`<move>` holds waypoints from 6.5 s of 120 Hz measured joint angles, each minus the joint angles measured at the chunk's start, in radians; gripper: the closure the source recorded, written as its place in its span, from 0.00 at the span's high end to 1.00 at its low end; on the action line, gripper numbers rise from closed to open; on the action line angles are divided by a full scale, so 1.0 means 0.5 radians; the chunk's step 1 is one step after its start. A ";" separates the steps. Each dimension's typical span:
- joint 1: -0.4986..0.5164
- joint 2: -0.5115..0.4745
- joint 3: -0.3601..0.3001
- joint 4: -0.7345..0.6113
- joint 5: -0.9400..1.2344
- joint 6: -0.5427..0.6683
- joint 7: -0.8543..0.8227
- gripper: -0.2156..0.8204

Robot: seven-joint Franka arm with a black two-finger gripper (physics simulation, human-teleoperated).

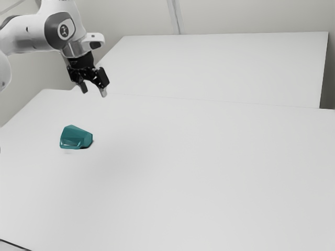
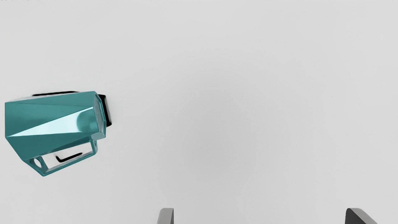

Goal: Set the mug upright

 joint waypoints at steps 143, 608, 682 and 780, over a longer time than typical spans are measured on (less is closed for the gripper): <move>2.430 0.131 -0.899 -1.075 -2.546 0.865 2.156 0.79; 0.464 -0.212 -0.587 -1.122 0.295 1.100 0.283 0.03; 0.316 0.112 -0.587 -0.870 0.440 1.360 -0.601 0.04; 0.217 0.221 -0.591 -0.560 0.411 1.349 -1.049 0.57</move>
